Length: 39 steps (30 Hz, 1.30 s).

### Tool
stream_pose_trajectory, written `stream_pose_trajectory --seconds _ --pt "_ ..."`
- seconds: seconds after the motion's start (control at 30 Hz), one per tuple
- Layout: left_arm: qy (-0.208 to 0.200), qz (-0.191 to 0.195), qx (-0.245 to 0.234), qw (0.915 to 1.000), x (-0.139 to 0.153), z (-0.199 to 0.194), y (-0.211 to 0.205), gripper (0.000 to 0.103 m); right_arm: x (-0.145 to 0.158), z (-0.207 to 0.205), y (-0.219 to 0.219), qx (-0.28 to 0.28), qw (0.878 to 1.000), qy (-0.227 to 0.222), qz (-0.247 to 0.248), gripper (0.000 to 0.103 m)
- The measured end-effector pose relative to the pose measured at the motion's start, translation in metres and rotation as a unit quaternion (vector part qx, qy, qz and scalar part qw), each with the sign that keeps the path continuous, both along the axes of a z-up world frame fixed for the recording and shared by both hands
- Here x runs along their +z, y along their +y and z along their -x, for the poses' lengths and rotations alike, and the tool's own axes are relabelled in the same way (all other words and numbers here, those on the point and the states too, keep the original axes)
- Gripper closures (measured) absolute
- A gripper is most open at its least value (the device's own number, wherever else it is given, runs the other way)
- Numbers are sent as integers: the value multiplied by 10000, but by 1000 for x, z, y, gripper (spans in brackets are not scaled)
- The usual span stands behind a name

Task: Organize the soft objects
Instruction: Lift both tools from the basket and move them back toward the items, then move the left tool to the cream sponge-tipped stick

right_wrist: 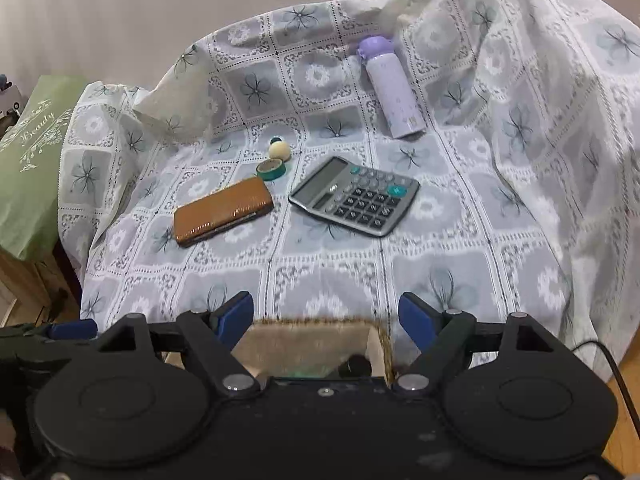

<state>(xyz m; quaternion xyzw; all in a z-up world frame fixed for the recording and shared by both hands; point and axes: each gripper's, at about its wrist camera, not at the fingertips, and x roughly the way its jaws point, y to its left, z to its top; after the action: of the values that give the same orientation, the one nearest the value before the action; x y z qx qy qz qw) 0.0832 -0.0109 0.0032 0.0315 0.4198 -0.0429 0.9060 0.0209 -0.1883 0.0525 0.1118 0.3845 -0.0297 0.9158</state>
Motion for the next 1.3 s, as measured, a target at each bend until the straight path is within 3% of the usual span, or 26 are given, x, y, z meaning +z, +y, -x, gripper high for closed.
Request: stream_pose_trajectory --seconds 0.6,0.83,1.3 --pt "328 25 -60 9994 -24 -87 -8 14 -16 -116 4 314 9987 293 272 23" --pt "125 99 -32 9999 -20 -116 -7 14 -22 -176 0 355 9982 361 321 23" --pt "-353 -1 653 9972 -3 -208 22 14 -53 -314 27 671 9955 504 449 23"
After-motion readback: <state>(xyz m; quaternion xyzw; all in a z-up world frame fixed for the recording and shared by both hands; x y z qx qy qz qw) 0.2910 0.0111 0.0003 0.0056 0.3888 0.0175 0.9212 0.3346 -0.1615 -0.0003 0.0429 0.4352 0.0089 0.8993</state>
